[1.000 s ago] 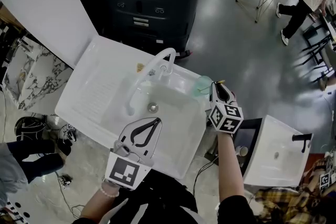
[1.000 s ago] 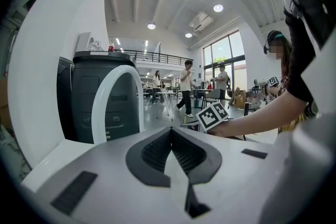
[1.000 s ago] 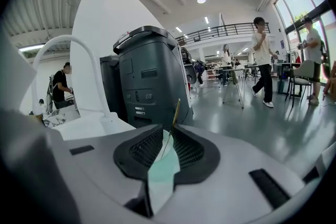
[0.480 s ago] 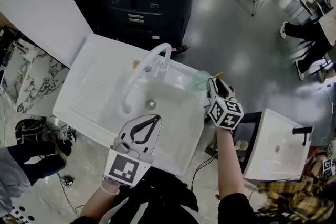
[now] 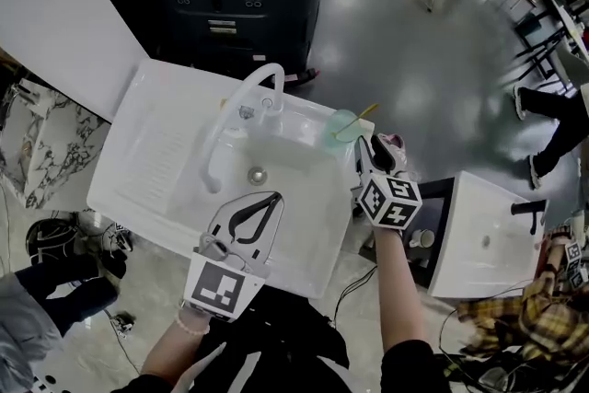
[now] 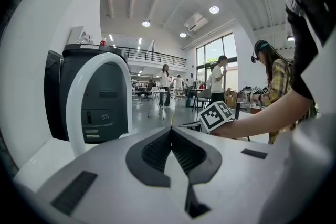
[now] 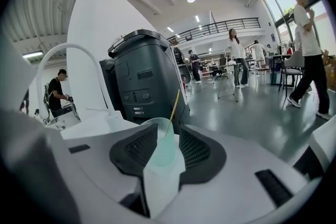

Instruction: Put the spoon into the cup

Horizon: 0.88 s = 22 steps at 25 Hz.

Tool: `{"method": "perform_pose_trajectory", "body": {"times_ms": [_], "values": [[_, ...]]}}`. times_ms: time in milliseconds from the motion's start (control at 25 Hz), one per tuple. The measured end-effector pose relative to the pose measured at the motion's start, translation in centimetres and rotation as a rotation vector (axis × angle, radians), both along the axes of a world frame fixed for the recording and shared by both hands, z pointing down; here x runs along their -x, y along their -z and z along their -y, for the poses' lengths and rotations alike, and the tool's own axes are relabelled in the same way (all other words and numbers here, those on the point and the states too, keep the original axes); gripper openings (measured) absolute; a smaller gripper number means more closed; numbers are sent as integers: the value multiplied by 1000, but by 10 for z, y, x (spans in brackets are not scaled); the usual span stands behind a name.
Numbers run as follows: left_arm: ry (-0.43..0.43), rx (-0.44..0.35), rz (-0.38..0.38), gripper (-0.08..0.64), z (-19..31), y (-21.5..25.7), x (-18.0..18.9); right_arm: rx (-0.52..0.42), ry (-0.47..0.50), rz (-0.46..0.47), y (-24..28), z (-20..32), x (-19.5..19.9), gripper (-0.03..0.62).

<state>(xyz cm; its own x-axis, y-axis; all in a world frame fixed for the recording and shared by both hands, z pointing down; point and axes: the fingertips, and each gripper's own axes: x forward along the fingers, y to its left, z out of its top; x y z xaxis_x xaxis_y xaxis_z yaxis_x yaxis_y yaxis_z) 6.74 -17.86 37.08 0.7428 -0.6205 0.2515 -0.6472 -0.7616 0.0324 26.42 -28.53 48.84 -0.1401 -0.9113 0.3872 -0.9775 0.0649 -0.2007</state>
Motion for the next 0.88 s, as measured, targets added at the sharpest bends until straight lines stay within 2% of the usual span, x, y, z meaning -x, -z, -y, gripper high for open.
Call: {"method": "perform_pose_trajectory", "body": {"times_ms": [360, 400, 560, 760, 880], "values": [[-56, -17, 14, -2, -11, -6, -8, -23, 26, -33, 9, -38, 16, 111], [-62, -22, 16, -2, -12, -6, -8, -30, 27, -41, 12, -43, 18, 105], [-71, -6, -1, -2, -19, -6, -8, -55, 28, -79, 22, -62, 26, 2], [-85, -28, -2, -2, -23, 0, -8, -76, 67, -79, 35, -85, 41, 2], [-84, -30, -4, -2, -25, 4, -9, -101, 57, -68, 45, -99, 45, 2]]}}
